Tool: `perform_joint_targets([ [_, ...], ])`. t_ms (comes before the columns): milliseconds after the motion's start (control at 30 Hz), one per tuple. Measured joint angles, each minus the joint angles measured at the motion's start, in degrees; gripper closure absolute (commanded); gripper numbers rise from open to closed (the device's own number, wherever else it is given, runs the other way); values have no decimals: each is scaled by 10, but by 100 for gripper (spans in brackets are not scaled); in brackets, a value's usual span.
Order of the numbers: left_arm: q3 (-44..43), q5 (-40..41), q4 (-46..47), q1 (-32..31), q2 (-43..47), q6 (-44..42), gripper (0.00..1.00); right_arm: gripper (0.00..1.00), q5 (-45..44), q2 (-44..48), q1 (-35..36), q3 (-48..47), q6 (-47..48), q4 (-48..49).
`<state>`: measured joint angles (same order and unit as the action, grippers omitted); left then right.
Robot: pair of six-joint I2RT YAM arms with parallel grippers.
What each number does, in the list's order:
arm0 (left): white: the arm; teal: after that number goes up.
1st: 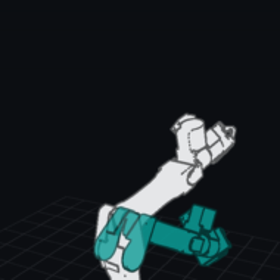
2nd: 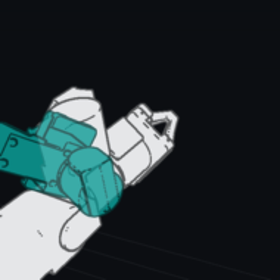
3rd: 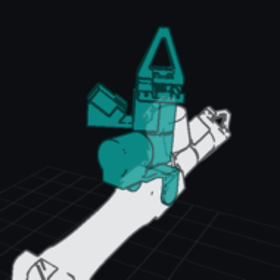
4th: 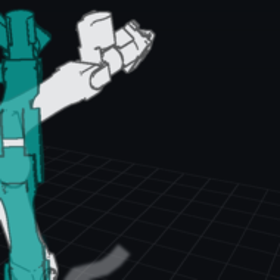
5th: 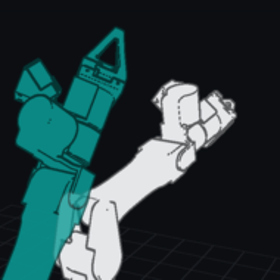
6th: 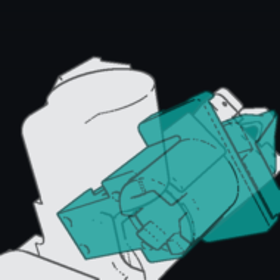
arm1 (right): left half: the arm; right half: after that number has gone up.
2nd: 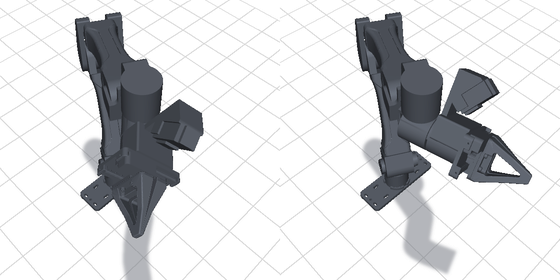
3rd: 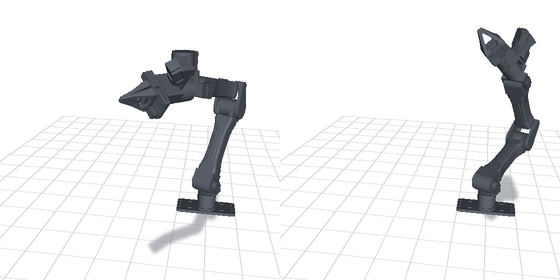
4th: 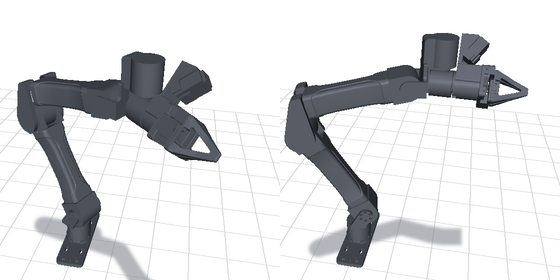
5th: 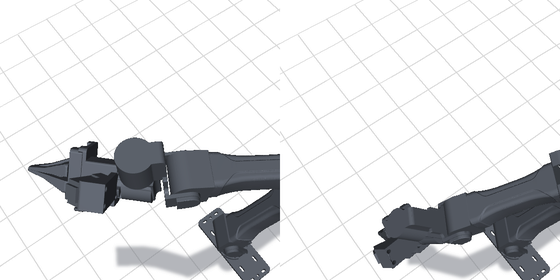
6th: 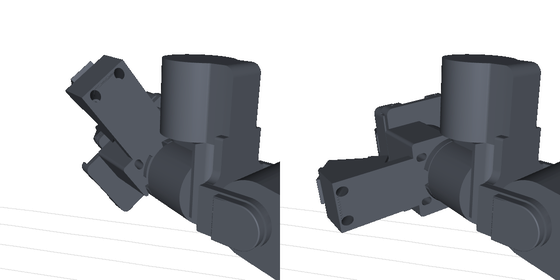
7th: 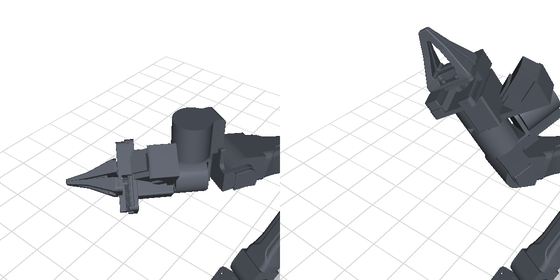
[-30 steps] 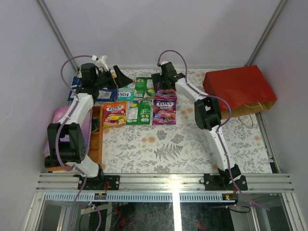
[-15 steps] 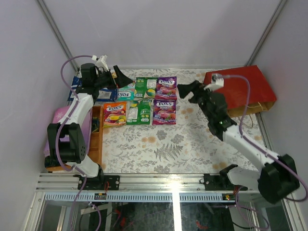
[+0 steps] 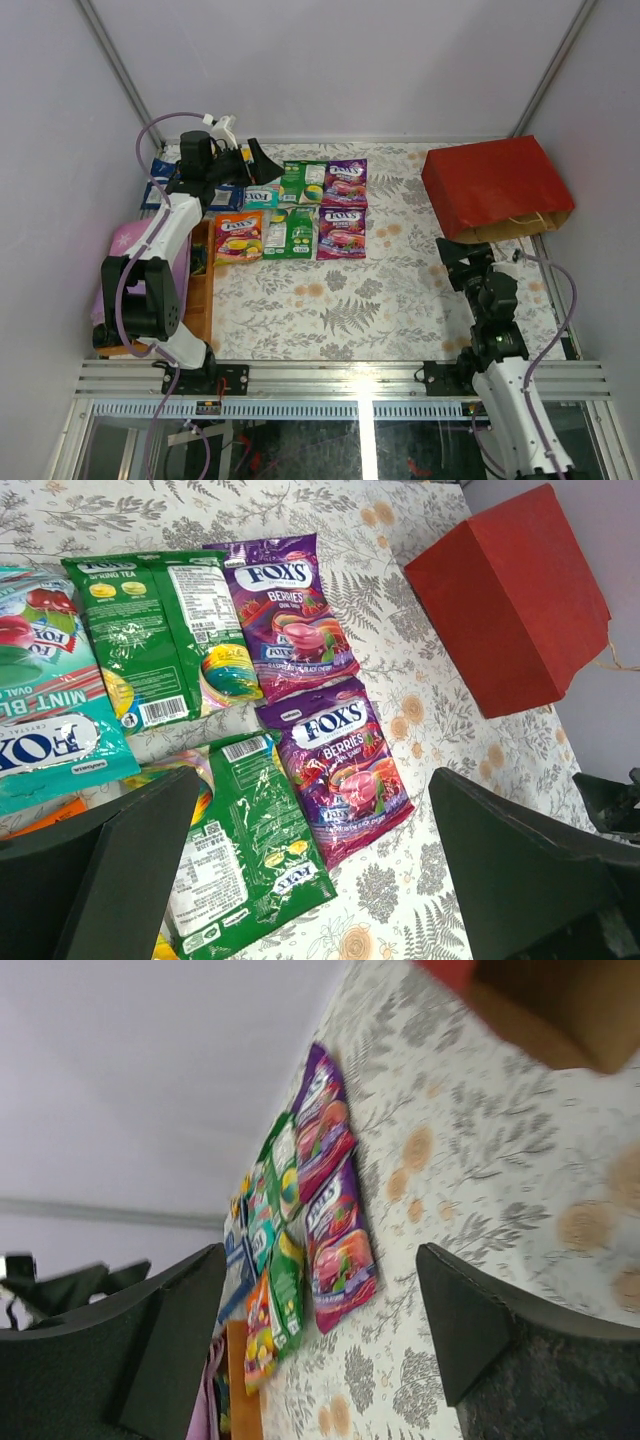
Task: Take the snacks out of the paper bag
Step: Adjust the paper bag at the center of the board.
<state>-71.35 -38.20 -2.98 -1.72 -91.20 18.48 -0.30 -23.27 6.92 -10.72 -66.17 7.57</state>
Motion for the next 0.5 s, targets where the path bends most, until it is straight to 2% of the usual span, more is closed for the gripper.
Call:
perform_joint_targets([
  [100, 0, 1, -4, -6, 0, -2, 0, 21, 15, 37, -66, 16, -22, -44],
  [200, 0, 1, -7, -6, 0, -2, 0, 19, 15, 2, -110, 17, -24, -63],
  [333, -2, 1, -9, -6, 0, -4, 0, 17, 19, -111, -156, -17, 33, -71],
  [500, -2, 1, -10, -6, 0, -5, 0, 18, 35, -247, -169, -122, 147, -49],
])
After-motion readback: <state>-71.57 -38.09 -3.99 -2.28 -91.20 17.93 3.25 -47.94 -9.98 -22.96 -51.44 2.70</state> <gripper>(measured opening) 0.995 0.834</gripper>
